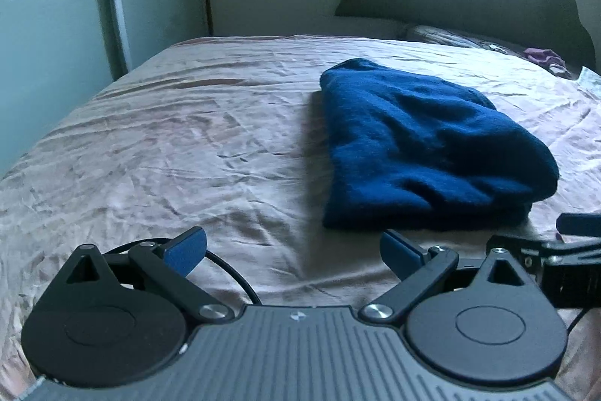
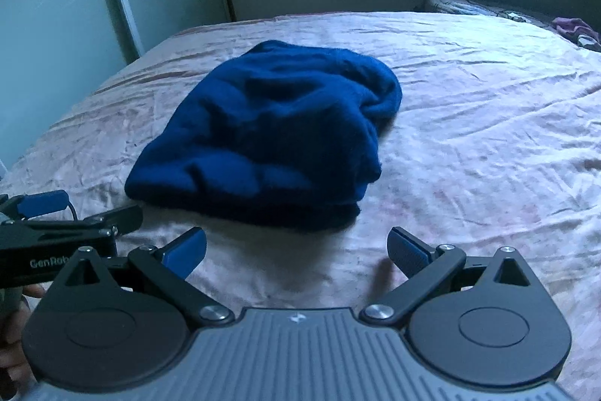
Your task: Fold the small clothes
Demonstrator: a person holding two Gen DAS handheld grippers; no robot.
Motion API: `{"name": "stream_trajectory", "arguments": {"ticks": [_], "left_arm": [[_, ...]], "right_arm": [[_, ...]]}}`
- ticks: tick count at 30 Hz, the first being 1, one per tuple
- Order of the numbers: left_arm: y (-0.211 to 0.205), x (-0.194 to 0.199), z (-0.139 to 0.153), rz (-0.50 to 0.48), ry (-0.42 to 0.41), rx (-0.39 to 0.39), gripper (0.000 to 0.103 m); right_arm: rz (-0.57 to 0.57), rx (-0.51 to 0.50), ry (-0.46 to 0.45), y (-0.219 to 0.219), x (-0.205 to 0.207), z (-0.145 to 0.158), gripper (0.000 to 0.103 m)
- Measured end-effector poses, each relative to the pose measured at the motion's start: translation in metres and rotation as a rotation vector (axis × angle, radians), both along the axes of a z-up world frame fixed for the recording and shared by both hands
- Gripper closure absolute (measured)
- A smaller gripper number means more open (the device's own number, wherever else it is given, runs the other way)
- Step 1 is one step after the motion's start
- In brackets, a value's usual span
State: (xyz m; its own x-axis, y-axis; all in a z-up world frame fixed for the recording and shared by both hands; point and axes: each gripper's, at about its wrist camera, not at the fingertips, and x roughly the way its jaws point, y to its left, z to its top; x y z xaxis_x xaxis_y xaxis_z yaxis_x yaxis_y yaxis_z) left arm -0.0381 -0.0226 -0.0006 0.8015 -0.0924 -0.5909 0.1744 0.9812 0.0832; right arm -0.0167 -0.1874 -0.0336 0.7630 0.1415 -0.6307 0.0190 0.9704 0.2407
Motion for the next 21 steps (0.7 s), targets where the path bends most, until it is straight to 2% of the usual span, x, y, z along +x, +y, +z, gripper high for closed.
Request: {"name": "stream_trajectory", "arguments": {"ticks": [5, 13, 21], "left_arm": [[-0.003, 0.002, -0.005, 0.018, -0.022, 0.023, 0.003], [-0.004, 0.004, -0.014, 0.04, -0.019, 0.025, 0.0], [-0.006, 0.006, -0.017, 0.041, -0.008, 0.032, 0.0]], "right_arm": [[-0.006, -0.02, -0.003, 0.003, 0.0, -0.005, 0.0], [-0.033, -0.124, -0.034, 0.011, 0.004, -0.019, 0.0], [-0.032, -0.134, -0.04, 0.01, 0.003, -0.021, 0.0]]}}
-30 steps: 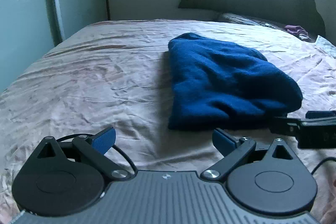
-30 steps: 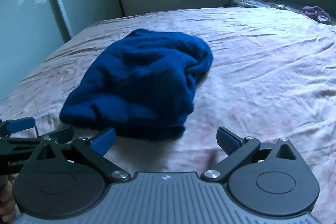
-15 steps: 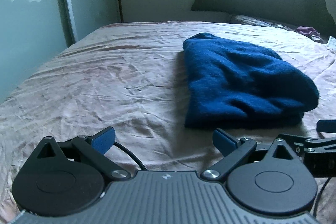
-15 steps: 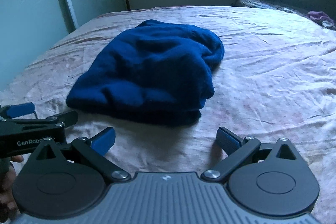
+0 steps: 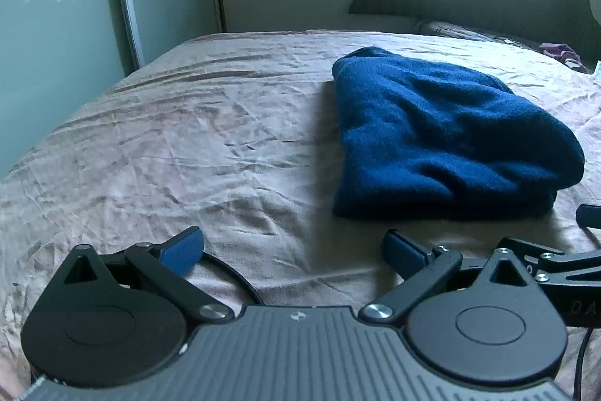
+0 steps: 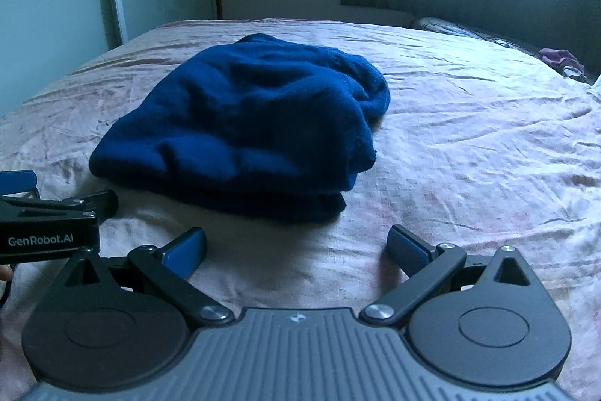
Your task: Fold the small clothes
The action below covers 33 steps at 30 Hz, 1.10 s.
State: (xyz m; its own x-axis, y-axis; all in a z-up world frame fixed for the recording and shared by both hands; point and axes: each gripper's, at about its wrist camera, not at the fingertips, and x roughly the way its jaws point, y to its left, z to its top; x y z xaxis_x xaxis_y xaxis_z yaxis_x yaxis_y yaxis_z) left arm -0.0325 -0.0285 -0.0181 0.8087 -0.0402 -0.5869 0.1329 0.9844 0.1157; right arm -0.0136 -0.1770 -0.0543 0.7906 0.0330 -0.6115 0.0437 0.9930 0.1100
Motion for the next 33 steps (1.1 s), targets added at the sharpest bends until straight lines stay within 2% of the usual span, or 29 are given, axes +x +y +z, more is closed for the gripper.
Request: {"name": "stream_trajectory", "arguments": {"ticks": [33], "left_arm": [[0.002, 0.0038, -0.0028, 0.003, 0.023, -0.022, 0.0]], "right_arm": [[0.0, -0.002, 0.001, 0.0002, -0.0003, 0.0006, 0.0]]}}
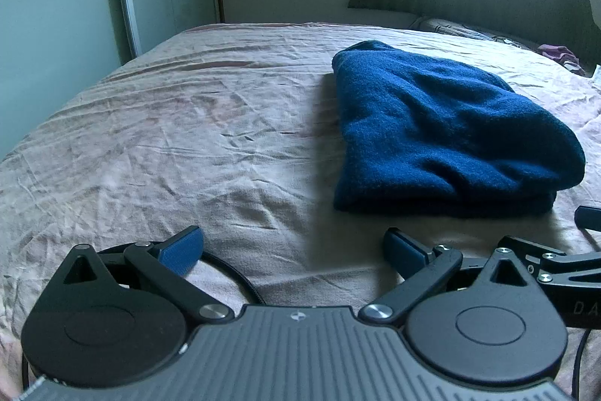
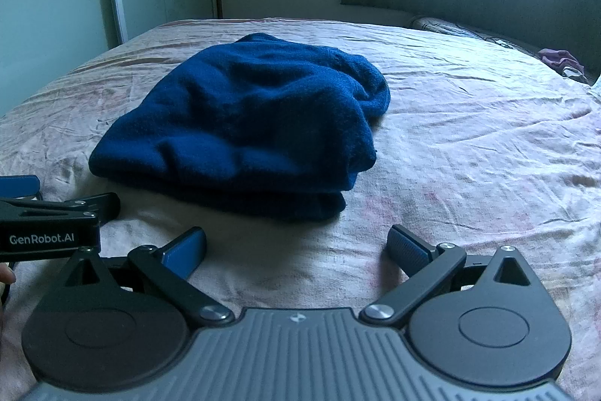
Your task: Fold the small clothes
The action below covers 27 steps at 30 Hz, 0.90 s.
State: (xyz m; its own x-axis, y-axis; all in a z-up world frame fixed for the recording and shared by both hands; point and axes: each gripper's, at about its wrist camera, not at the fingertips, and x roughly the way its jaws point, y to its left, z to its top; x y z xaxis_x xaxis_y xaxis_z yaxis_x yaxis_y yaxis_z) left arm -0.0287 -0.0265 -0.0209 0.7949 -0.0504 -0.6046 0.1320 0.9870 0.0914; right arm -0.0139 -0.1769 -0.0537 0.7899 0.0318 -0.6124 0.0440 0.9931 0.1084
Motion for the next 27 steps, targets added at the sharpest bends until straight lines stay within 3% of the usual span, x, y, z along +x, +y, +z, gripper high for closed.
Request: {"name": "stream_trajectory", "arguments": {"ticks": [20, 27], "left_arm": [[0.0, -0.002, 0.001, 0.001, -0.001, 0.001, 0.0], [-0.001, -0.008, 0.008, -0.004, 0.011, -0.006, 0.001]], "right_arm": [[0.004, -0.002, 0.005, 0.0, 0.0, 0.001, 0.0], [0.006, 0.126, 0.002, -0.01, -0.01, 0.014, 0.0]]}}
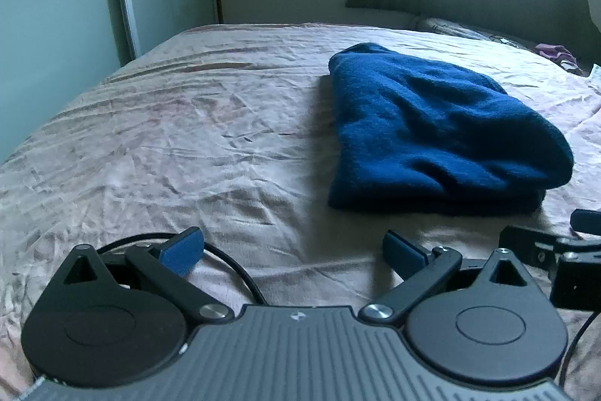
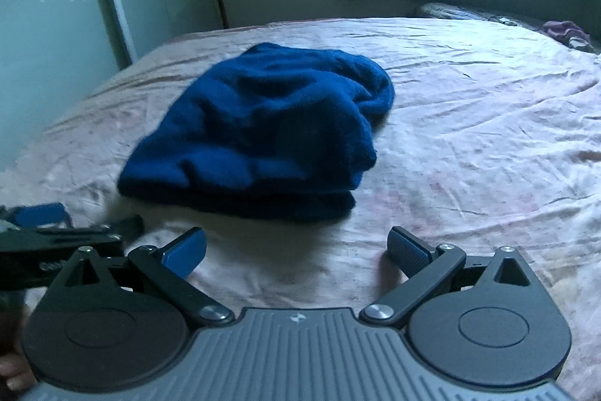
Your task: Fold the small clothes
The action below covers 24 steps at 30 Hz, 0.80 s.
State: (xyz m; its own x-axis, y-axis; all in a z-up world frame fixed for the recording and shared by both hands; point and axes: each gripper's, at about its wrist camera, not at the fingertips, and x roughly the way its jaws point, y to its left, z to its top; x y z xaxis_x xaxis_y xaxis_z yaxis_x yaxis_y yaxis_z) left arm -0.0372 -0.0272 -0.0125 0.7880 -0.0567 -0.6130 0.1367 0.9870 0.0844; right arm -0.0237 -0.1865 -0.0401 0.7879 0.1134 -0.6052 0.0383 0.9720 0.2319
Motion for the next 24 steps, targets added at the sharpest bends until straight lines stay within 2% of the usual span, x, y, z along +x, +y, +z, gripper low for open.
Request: {"name": "stream_trajectory", "arguments": {"ticks": [4, 7, 12, 24], "left_arm": [[0.0, -0.005, 0.006, -0.003, 0.009, -0.011, 0.001], [0.0, -0.007, 0.01, -0.001, 0.012, -0.012, 0.001], [0.001, -0.008, 0.011, 0.002, 0.02, -0.012, 0.001], [-0.001, -0.011, 0.014, -0.002, 0.02, -0.011, 0.001]], "right_arm": [[-0.015, -0.03, -0.016, 0.004, -0.006, 0.012, 0.0], [-0.039, -0.008, -0.017, 0.002, -0.011, 0.018, 0.0], [-0.047, 0.05, 0.065, -0.001, -0.01, 0.016, 0.0], [-0.027, -0.039, 0.0, 0.006, -0.018, 0.025, 0.0]]}}
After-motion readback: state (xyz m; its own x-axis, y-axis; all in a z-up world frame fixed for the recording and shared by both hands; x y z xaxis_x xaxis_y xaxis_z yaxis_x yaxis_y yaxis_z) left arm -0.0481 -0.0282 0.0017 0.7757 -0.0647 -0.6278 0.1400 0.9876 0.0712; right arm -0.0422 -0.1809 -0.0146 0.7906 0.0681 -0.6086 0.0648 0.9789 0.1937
